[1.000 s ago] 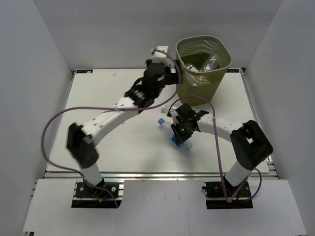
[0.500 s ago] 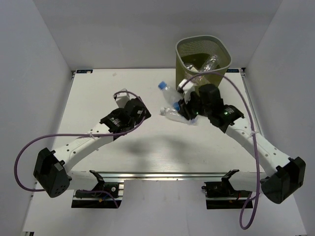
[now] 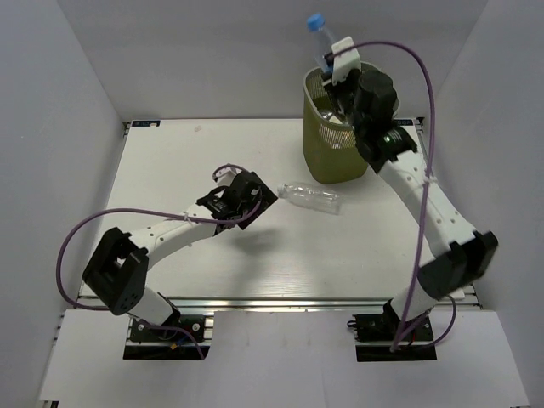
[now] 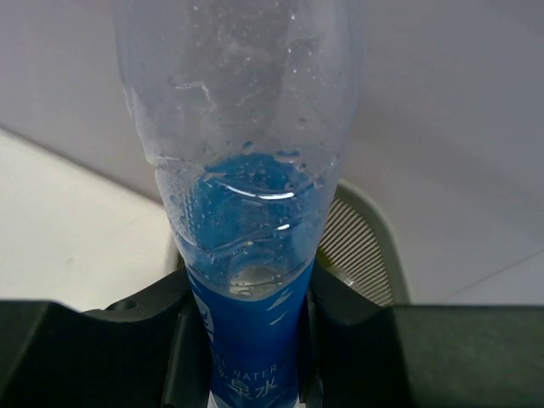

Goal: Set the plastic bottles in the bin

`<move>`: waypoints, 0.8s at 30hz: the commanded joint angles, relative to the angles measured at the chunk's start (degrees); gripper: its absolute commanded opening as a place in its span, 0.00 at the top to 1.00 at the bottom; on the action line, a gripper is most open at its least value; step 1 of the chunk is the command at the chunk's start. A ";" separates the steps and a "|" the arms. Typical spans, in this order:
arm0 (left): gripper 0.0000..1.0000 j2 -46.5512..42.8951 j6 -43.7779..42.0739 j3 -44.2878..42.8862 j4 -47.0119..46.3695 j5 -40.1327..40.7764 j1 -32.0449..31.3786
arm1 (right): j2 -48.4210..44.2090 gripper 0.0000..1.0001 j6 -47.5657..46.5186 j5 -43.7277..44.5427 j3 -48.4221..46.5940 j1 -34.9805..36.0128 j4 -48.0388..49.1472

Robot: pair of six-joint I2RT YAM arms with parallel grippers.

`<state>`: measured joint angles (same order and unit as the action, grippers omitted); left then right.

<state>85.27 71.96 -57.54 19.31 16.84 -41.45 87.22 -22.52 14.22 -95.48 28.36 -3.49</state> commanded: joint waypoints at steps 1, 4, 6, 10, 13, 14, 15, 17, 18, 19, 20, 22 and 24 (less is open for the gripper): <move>0.00 -3.79 -3.04 0.49 -1.29 -4.18 0.32 | 9.33 1.00 -2.70 7.47 -11.37 -3.47 -0.08; 0.00 -9.22 -3.59 5.67 -1.82 -3.66 0.32 | 16.92 0.32 -2.52 4.00 -21.74 -6.29 -8.71; 0.00 -12.06 -3.59 9.54 -2.70 -3.04 0.32 | 20.44 0.10 -3.32 -1.12 -26.60 -7.00 -17.50; 0.00 -16.89 -3.59 12.18 -2.61 -1.73 0.32 | 17.04 0.10 -7.51 -18.74 -25.05 -8.05 -24.19; 0.00 -20.14 -7.18 14.03 -3.22 -1.20 0.32 | 6.27 0.10 -14.02 -38.00 -18.27 -9.02 -21.93; 0.00 -21.02 -8.84 15.51 -3.23 -1.20 0.32 | 4.64 0.10 -20.04 -48.83 -10.94 -8.85 -21.74; 0.00 -21.98 -9.47 16.14 -3.92 -1.20 0.32 | 3.06 0.10 -22.37 -51.89 -8.60 -8.76 -21.56; 0.00 -25.06 -10.79 17.45 -3.41 0.03 0.32 | 0.32 0.10 -33.65 -61.17 -5.07 -8.06 -28.04; 0.00 -25.94 -10.79 17.46 -2.71 0.56 0.32 | 0.58 0.10 -35.03 -62.37 -6.20 -7.36 -30.50; 0.00 -27.86 -10.79 17.98 -1.13 1.61 0.32 | 3.02 0.11 -36.61 -64.30 -7.43 -7.01 -40.10; 0.00 -28.75 -11.31 17.99 -0.33 2.23 0.32 | 4.17 0.14 -39.85 -65.19 -10.05 -5.78 -43.85; 0.00 -30.51 -11.32 18.60 1.86 3.63 0.32 | 6.64 0.17 -41.37 -64.41 -12.36 -4.90 -50.64; 0.00 -33.06 -11.32 19.13 2.40 4.16 0.32 | 7.08 0.17 -41.11 -59.16 -10.00 -2.97 -50.57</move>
<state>55.61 62.04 -39.53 19.49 18.02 -41.36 90.98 -57.71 -43.79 -106.91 23.90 -43.99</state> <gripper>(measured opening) 0.996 0.835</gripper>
